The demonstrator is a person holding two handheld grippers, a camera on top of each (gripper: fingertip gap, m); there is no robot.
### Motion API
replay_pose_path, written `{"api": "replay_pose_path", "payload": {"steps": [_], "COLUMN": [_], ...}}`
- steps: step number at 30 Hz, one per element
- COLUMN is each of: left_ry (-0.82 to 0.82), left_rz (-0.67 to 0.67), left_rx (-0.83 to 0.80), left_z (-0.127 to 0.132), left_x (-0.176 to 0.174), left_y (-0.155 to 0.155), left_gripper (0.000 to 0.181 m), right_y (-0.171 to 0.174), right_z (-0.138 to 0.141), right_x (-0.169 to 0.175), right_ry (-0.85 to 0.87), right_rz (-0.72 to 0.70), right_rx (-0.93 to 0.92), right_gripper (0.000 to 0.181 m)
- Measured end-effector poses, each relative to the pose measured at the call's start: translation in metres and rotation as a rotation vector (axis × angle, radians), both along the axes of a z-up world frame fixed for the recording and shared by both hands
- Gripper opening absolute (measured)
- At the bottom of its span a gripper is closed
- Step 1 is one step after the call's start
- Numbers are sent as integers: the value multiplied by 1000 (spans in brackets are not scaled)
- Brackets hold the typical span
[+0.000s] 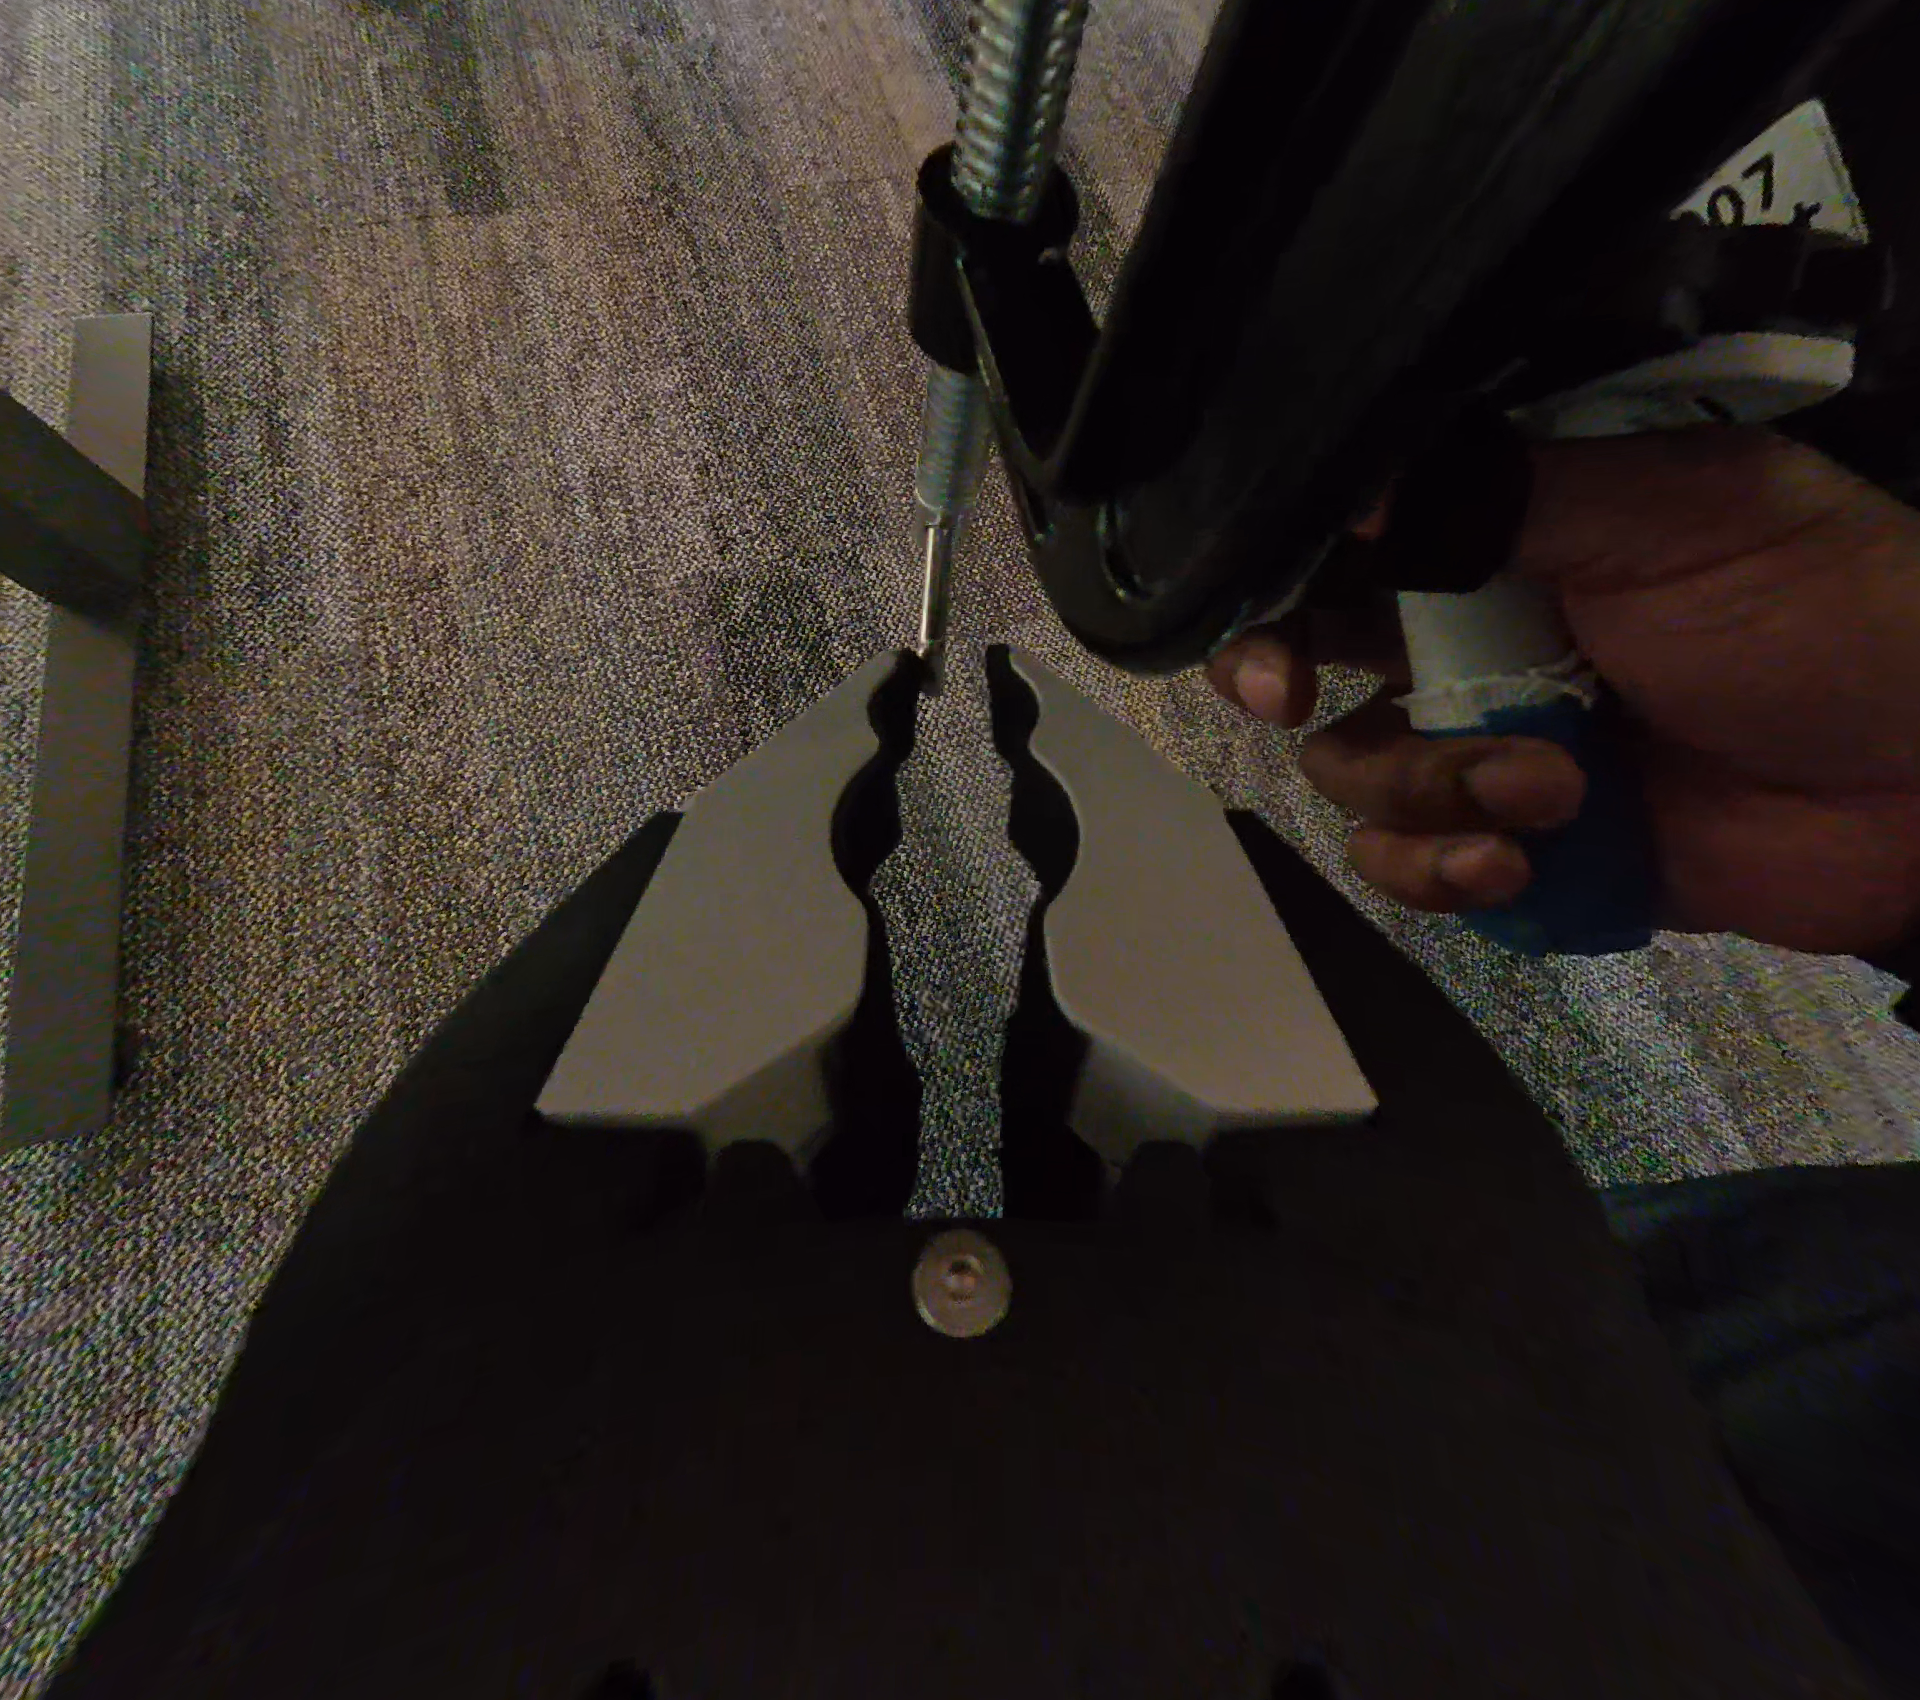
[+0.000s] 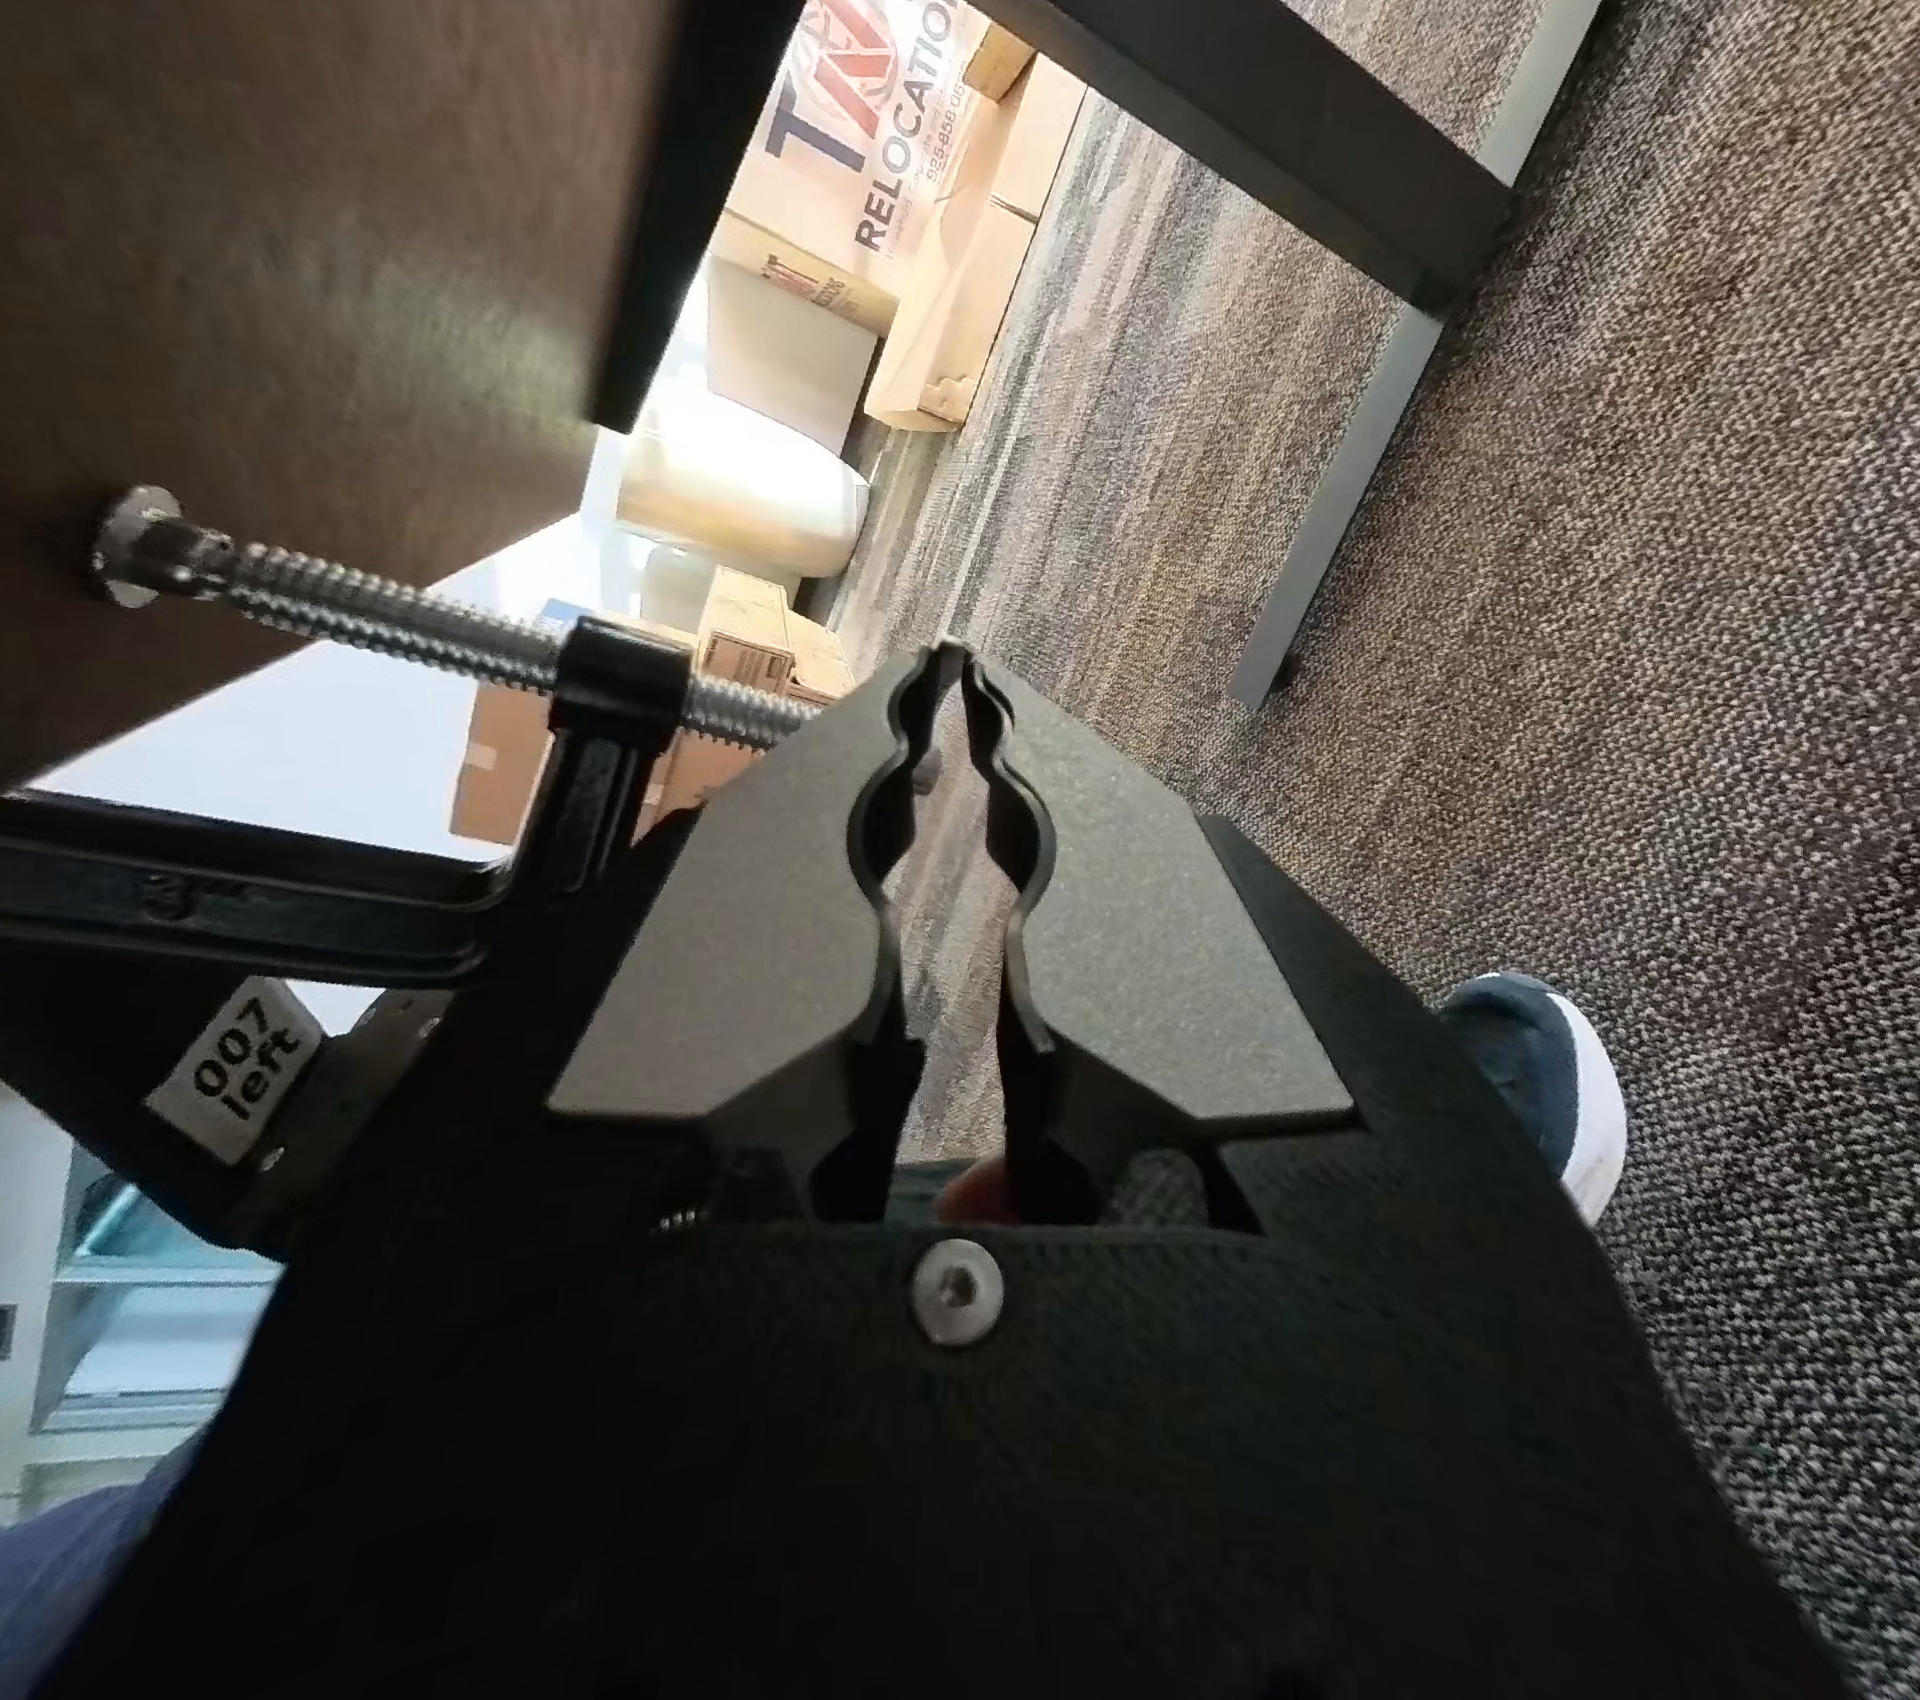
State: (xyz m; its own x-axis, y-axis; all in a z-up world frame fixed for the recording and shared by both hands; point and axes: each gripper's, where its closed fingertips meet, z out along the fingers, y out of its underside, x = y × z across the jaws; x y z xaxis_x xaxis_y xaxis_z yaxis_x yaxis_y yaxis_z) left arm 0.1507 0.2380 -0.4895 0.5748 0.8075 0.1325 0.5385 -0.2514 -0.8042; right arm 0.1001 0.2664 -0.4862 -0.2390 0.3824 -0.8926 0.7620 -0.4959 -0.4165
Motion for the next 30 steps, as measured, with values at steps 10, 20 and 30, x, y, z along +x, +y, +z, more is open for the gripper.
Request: {"api": "replay_pose_path", "payload": {"steps": [10,20,30], "left_ry": [13,2,-41], "left_rz": [26,27,-5], "left_rx": [-12,-2,6], "left_z": [0,-2,-6], "left_x": [-5,-6,0], "left_y": [-2,1,3], "left_gripper": [14,12,14], "right_y": [-4,-5,-4], "right_z": [0,0,0], "right_x": [-1,-7,-7], "right_ry": [5,16,84], "right_rz": [8,-6,-17], "right_rx": [15,17,89], "right_gripper": [0,0,1]}}
